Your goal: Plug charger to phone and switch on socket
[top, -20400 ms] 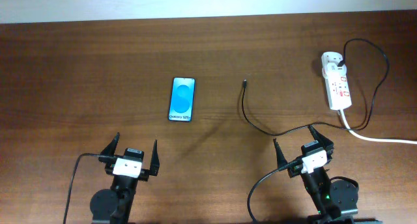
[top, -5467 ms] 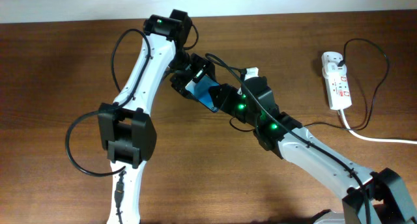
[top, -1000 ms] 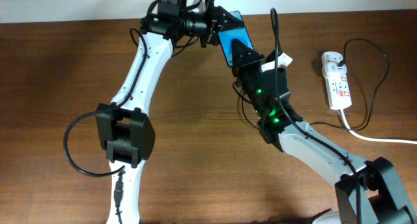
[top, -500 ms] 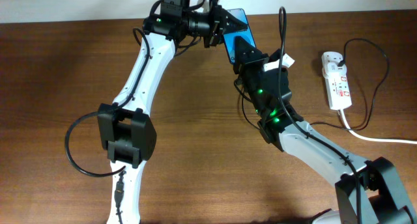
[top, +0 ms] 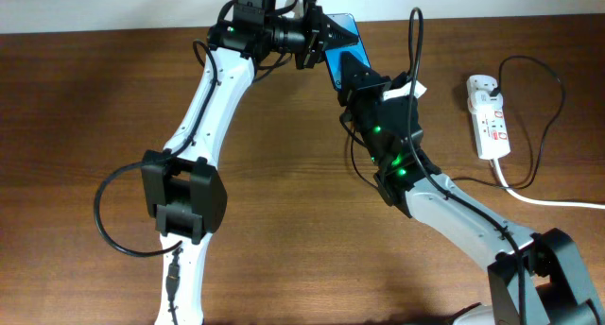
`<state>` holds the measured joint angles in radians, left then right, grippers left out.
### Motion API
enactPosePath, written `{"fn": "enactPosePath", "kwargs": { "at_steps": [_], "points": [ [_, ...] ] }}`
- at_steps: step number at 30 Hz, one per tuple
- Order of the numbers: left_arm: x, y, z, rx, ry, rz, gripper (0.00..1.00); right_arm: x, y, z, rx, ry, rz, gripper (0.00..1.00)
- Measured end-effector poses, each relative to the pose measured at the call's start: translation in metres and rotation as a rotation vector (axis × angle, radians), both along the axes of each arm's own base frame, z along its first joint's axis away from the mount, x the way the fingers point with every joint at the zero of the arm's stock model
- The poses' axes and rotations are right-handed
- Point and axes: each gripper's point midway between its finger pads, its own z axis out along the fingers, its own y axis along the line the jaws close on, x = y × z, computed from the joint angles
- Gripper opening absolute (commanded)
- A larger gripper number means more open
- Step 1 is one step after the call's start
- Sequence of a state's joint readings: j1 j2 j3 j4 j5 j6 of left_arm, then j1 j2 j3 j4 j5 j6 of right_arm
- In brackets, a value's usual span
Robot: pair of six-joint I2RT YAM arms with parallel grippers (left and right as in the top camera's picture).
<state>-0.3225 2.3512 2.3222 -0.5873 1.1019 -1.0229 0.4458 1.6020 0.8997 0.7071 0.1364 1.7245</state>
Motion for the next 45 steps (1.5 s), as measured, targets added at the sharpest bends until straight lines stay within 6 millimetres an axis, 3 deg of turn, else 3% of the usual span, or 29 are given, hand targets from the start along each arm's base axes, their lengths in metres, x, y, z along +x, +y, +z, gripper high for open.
{"fn": "enactPosePath", "kwargs": {
  "at_steps": [8, 12, 17, 23, 25, 29, 35, 36, 38, 42, 45],
  "points": [
    [0.002, 0.001, -0.005, 0.02, 0.034, 0.029, 0.0, 0.0, 0.001, -0.003, -0.117, -0.025, 0.005, 0.24],
    [0.012, 0.006, -0.009, 0.048, 0.037, 0.086, 0.0, -0.004, 0.013, -0.006, -0.196, -0.047, 0.052, 0.55],
    [0.028, 0.027, -0.012, 0.062, 0.037, 0.15, 0.0, -0.007, 0.019, -0.001, -0.28, -0.101, 0.067, 0.71],
    [0.041, 0.063, -0.012, 0.06, -0.009, 0.164, 0.0, 0.002, 0.001, 0.0, -0.436, -0.164, 0.078, 0.97],
    [0.041, 0.077, -0.011, 0.052, -0.035, 0.147, 0.0, 0.004, -0.005, -0.005, -0.498, -0.175, 0.112, 0.98],
    [0.036, 0.111, -0.017, 0.046, -0.027, 0.122, 0.0, 0.001, -0.017, -0.045, -0.623, -0.073, 0.259, 0.98],
    [0.01, 0.148, -0.038, 0.087, 0.021, 0.075, 0.0, -0.042, -0.036, -0.134, -0.867, 0.262, 0.533, 0.98],
    [0.003, 0.151, -0.044, 0.107, 0.027, 0.061, 0.0, -0.05, -0.039, -0.138, -0.913, 0.317, 0.572, 0.98],
    [-0.007, 0.153, -0.052, 0.143, 0.029, 0.04, 0.0, -0.057, -0.05, -0.128, -1.036, 0.381, 0.623, 0.98],
    [-0.012, 0.155, -0.059, 0.192, -0.022, 0.011, 0.0, -0.051, -0.064, -0.081, -1.234, 0.347, 0.637, 0.98],
    [-0.011, 0.156, -0.061, 0.205, -0.046, 0.004, 0.0, -0.051, -0.068, -0.071, -1.307, 0.33, 0.66, 0.98]
  ]
}}
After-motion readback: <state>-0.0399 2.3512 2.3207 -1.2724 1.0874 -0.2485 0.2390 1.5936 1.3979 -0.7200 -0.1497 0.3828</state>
